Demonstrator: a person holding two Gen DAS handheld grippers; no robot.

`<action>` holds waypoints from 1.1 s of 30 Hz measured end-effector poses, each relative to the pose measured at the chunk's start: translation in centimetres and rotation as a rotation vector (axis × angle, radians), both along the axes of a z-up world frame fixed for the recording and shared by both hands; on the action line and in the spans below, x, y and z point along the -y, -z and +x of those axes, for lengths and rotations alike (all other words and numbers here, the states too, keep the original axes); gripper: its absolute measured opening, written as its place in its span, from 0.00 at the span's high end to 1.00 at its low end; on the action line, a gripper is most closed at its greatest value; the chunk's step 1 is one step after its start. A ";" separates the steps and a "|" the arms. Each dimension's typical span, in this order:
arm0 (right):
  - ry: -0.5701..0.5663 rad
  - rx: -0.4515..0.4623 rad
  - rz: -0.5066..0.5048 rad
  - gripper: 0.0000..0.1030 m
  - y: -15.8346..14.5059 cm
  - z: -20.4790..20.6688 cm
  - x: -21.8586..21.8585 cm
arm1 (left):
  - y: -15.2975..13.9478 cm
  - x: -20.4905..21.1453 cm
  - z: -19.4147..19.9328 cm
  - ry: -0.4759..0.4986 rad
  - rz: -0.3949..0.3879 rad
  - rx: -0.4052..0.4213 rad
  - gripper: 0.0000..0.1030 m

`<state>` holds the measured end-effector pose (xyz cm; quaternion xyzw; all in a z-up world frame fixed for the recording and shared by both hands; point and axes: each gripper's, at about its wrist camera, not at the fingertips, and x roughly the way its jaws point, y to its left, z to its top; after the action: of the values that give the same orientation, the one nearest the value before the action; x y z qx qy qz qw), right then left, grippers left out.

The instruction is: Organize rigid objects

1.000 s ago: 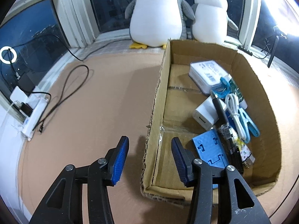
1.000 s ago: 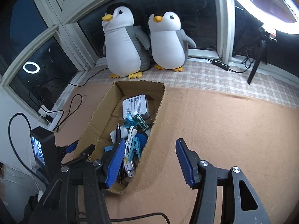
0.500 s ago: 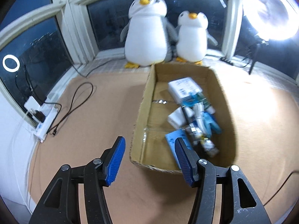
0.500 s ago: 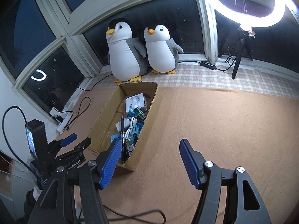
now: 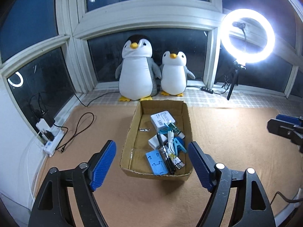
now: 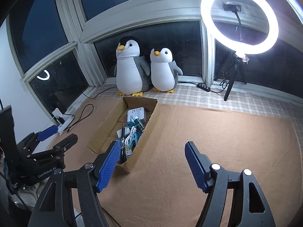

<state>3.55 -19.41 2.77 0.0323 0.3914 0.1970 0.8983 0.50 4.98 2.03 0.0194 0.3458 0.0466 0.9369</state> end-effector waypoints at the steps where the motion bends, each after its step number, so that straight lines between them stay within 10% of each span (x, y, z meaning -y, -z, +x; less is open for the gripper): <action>1: 0.000 0.004 0.001 0.35 0.0 -0.1 0.0 | -0.2 0.2 -0.2 0.000 -0.002 0.004 0.19; 33: 0.072 0.140 -0.046 0.15 -1.0 -1.8 -3.0 | -3.0 -0.6 -2.3 -0.075 -0.010 0.118 0.02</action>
<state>1.70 -16.43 3.81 0.0119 0.3308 0.1571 0.9304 -1.83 5.62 5.08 -0.0009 0.2907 0.0809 0.9534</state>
